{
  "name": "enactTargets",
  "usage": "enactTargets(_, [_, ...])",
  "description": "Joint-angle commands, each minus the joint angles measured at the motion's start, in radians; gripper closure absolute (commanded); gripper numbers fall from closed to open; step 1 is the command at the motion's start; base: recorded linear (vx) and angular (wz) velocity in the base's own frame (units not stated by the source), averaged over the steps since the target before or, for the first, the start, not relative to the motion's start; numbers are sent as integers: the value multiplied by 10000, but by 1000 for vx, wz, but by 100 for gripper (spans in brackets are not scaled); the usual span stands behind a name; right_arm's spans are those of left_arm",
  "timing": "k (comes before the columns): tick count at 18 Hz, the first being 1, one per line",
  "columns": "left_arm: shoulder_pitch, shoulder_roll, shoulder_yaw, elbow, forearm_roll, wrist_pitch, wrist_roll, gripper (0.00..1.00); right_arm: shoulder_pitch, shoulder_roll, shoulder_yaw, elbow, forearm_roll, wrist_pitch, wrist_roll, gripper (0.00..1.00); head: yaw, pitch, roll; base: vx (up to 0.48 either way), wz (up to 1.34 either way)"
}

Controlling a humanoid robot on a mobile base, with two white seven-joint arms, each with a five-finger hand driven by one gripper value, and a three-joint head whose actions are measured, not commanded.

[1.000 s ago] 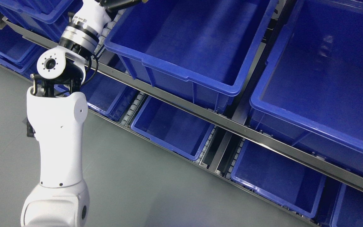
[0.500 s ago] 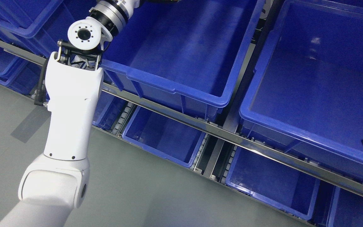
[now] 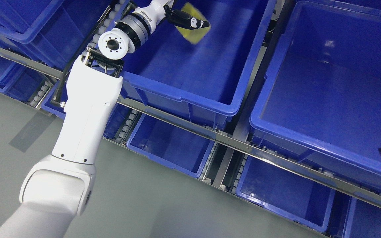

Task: Move yellow foam block to right shelf middle
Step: 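Withdraw the open left hand from the blue bin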

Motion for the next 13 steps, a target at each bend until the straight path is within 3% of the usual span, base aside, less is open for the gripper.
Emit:
enactTargets(1, [-60, 174, 67, 158, 1075, -113, 222, 0, 15, -175, 2, -175, 31, 3, 8, 0, 0, 0, 0, 0, 0])
enactTargets(4, [-45, 174, 1276, -1023, 3759, 40, 1948, 0, 15, -175, 2, -175, 31, 3, 8, 0, 0, 0, 0, 0, 0])
enactTargets(7, [138, 174, 2136, -1744, 4484, 40, 3349, 0, 15, -175, 2, -175, 31, 3, 8, 0, 0, 0, 0, 0, 0])
enactTargets(10, [1621, 174, 2324, -3627, 5466, 651, 3337, 0, 15, -175, 2, -175, 31, 3, 8, 0, 0, 0, 0, 0, 0])
enactTargets(13, [3187, 174, 2384, -4797, 5561, 777, 3276, 0, 15, -175, 2, -175, 31, 3, 8, 0, 0, 1, 0, 0, 0])
